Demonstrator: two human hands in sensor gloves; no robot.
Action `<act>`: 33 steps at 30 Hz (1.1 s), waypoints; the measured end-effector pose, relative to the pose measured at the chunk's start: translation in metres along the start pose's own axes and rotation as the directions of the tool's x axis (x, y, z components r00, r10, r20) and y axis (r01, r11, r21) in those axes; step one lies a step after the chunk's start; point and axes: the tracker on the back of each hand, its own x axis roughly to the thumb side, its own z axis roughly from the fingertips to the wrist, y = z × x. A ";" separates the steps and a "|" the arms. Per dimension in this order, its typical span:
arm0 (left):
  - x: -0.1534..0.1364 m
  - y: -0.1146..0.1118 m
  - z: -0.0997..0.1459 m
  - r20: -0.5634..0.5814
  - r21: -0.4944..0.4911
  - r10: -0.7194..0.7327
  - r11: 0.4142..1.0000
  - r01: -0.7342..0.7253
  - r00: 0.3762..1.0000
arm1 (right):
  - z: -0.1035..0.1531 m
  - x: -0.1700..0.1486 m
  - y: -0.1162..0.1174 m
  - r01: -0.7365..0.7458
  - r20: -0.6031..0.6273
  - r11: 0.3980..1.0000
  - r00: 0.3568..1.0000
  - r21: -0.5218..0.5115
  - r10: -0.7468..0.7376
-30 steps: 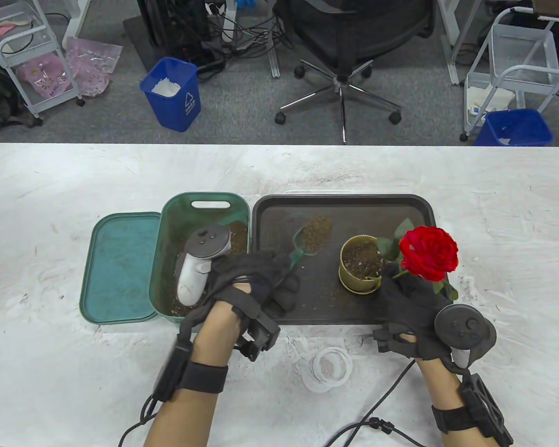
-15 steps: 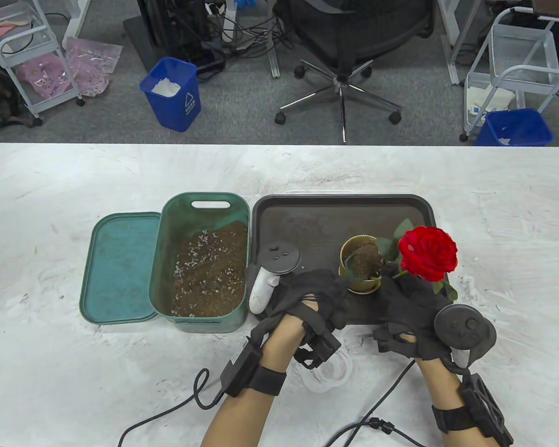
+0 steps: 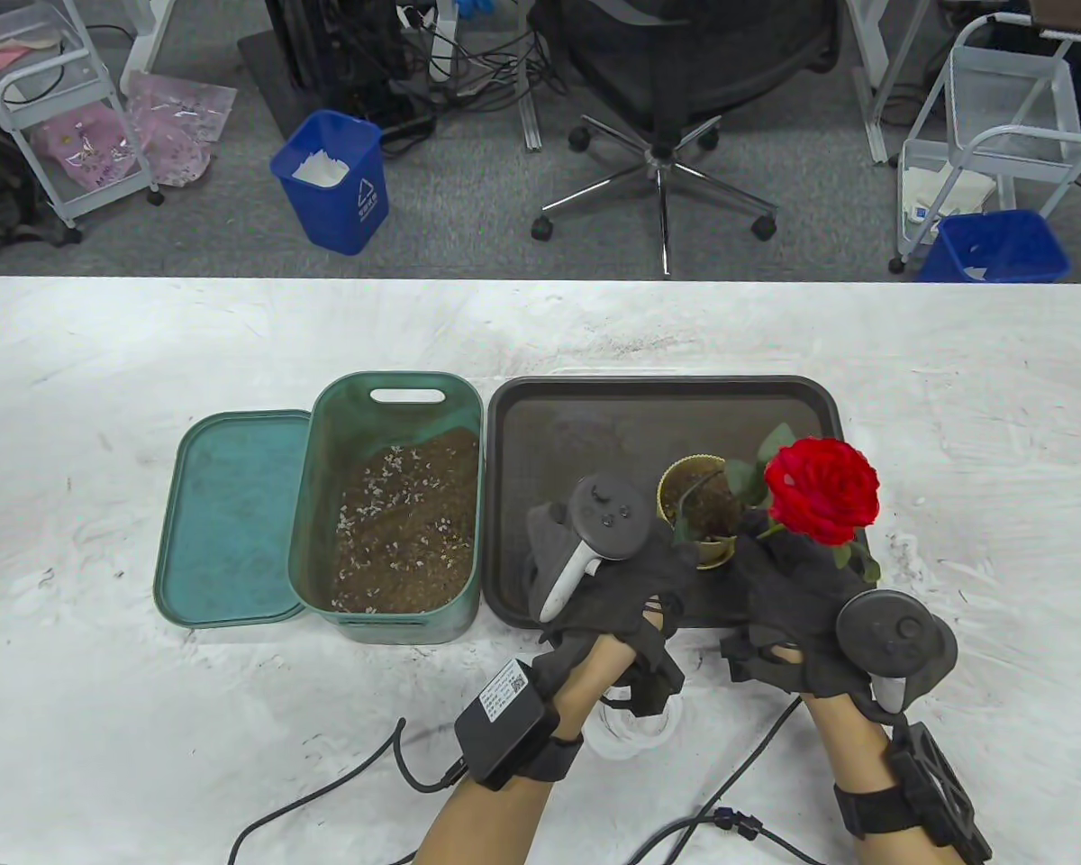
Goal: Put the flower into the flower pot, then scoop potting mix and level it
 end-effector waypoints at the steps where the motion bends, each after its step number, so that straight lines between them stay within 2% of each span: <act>1: 0.001 0.001 0.001 0.002 0.012 -0.028 1.000 0.028 1.000 | 0.000 0.000 0.000 0.001 -0.002 1.000 1.000 0.000 -0.001; 7: 0.009 0.001 0.007 0.012 0.070 -0.171 0.983 0.170 0.985 | -0.001 -0.002 -0.001 0.015 -0.020 1.000 1.000 -0.004 -0.015; 13: 0.019 -0.004 0.012 0.004 0.146 -0.323 0.936 0.319 0.946 | -0.001 -0.003 -0.001 0.018 -0.021 1.000 1.000 -0.003 -0.018; 16: 0.021 -0.003 0.014 0.016 0.140 -0.314 0.941 0.309 0.949 | -0.001 -0.003 -0.002 0.021 -0.026 1.000 0.999 -0.005 -0.021; 22: 0.023 0.005 0.019 -0.001 0.208 -0.354 0.915 0.347 0.935 | -0.002 -0.004 -0.002 0.027 -0.033 1.000 0.999 -0.004 -0.027; 33: 0.023 0.013 0.022 0.019 0.237 -0.308 0.926 0.296 0.951 | -0.003 -0.004 -0.003 0.033 -0.040 0.999 0.999 -0.004 -0.033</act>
